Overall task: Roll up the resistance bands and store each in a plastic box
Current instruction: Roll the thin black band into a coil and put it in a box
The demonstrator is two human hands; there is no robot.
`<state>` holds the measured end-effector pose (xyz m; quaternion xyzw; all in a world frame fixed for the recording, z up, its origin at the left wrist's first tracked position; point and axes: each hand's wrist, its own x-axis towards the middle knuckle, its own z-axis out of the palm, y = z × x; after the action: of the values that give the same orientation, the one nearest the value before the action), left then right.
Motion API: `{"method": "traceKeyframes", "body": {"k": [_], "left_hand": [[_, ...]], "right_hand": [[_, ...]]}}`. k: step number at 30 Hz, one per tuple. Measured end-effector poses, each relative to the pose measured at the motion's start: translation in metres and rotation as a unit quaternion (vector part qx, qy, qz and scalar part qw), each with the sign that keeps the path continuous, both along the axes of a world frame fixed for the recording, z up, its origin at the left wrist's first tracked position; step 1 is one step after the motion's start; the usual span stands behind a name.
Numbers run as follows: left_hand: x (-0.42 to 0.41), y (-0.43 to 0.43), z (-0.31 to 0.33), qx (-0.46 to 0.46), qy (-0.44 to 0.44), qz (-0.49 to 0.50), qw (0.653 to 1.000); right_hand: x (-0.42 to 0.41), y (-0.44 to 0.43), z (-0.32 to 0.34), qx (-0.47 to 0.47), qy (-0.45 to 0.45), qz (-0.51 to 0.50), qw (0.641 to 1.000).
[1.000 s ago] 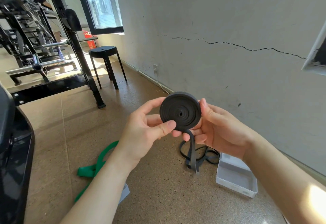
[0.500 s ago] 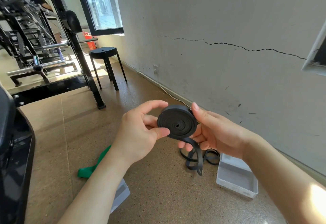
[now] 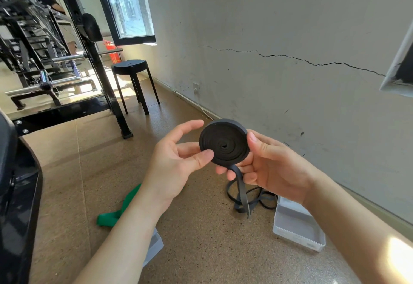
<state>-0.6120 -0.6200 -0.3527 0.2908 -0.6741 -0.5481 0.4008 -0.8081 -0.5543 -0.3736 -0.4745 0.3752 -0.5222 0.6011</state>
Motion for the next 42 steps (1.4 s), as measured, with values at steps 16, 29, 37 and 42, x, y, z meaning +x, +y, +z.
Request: {"method": "traceKeyframes", "body": {"k": [16, 29, 37, 42], "left_hand": [[0.007, -0.003, 0.002, -0.101, -0.095, 0.002, 0.99], [0.004, -0.005, -0.001, -0.081, -0.084, -0.012, 0.993], [-0.003, 0.001, 0.001, 0.006, 0.031, -0.056, 0.998], [0.001, -0.004, -0.001, -0.069, -0.031, -0.001, 0.997]], "right_hand": [[0.002, 0.001, 0.007, 0.05, 0.114, 0.051, 0.991], [0.0, 0.002, 0.005, 0.004, 0.109, 0.001, 0.994], [0.005, 0.001, 0.007, 0.001, 0.025, 0.051, 0.998], [0.005, 0.001, 0.01, 0.048, 0.111, 0.024, 0.992]]}}
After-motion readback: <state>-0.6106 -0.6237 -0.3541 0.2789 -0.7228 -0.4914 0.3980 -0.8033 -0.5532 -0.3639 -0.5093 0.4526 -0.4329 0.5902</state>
